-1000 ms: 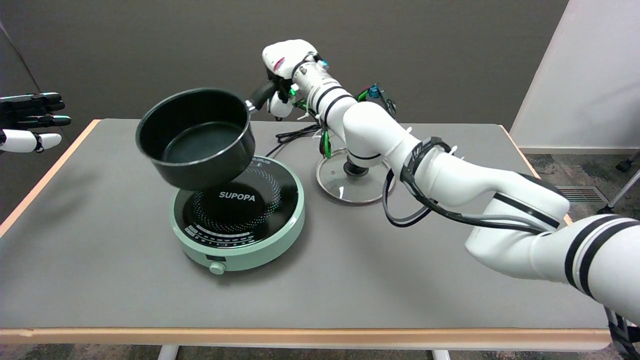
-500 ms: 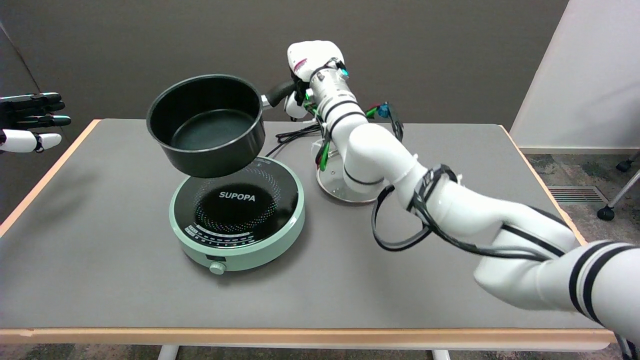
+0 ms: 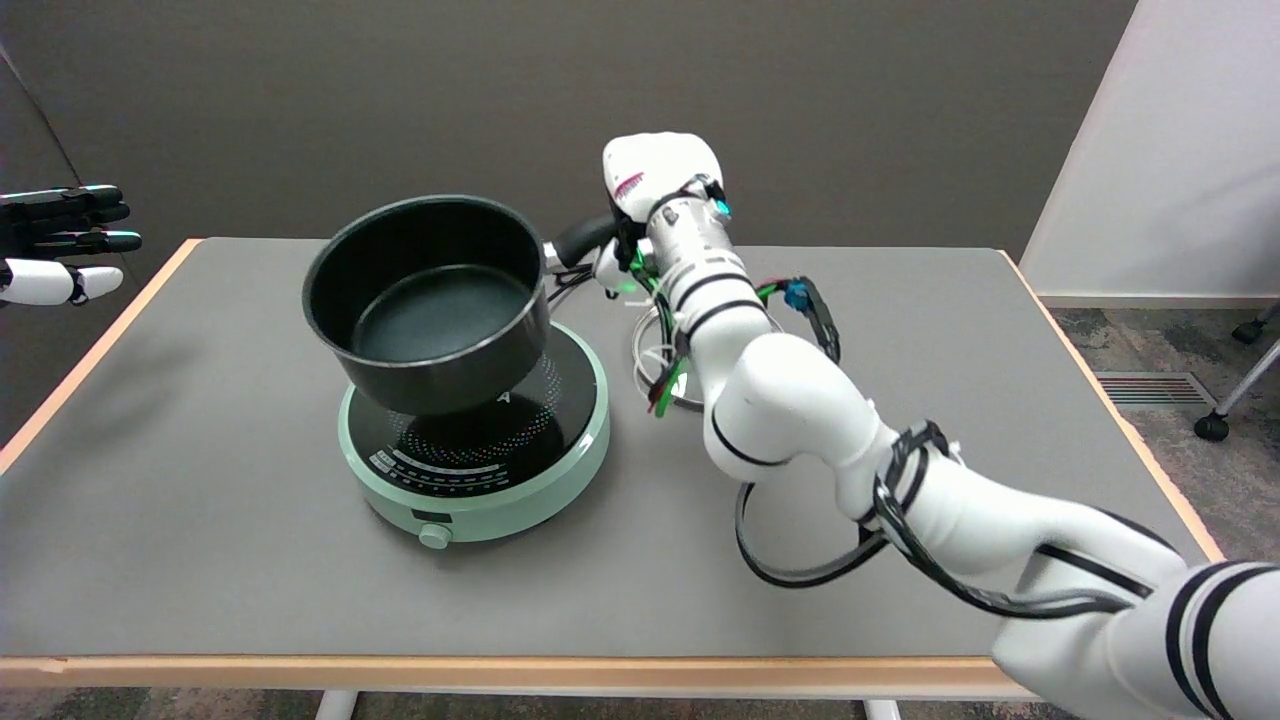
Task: Place the pot onto the induction cooker.
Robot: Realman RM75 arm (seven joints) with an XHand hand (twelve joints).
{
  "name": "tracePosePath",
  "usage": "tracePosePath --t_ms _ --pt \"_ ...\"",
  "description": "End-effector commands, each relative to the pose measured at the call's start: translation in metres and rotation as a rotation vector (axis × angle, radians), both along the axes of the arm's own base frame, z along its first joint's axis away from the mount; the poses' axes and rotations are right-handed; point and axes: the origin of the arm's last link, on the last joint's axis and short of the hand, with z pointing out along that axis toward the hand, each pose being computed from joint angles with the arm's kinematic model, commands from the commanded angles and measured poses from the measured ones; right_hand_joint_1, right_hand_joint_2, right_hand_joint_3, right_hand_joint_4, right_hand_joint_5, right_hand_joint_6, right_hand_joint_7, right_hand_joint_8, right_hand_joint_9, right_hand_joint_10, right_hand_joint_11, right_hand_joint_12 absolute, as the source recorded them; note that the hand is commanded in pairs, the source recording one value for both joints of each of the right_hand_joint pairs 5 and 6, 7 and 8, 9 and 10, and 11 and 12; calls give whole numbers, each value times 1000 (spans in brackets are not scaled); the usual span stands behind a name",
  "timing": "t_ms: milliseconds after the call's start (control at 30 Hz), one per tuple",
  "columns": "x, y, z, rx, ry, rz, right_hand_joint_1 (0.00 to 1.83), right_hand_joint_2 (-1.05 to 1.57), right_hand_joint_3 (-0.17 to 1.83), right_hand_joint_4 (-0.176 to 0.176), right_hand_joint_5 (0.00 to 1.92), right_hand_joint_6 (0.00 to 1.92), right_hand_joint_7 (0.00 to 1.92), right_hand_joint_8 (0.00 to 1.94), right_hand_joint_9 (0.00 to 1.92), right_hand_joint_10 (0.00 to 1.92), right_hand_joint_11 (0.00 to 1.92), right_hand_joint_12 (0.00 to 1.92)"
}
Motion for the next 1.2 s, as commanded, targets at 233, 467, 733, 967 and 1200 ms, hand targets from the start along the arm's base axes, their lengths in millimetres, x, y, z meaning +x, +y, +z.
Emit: tracePosePath --t_ms 233,467,733,967,1200 --pt "-33 38 5 -196 -20 -132 1156 598 1539 -32 1920 1920 1920 1920 1920 1920 1920 1920" --pt "-44 35 -12 -233 -4 -157 1157 600 1539 -32 1920 1920 1920 1920 1920 1920 1920 1920" --pt "-40 33 -37 -235 30 -133 1159 598 1546 -34 1920 1920 1920 1920 1920 1920 1920 1920" --pt "-49 32 -43 -275 77 -122 1156 596 1561 -36 1920 1920 1920 1920 1920 1920 1920 1920" --pt "-49 31 -46 -286 88 -108 1152 590 1573 -37 1920 1920 1920 1920 1920 1920 1920 1920"
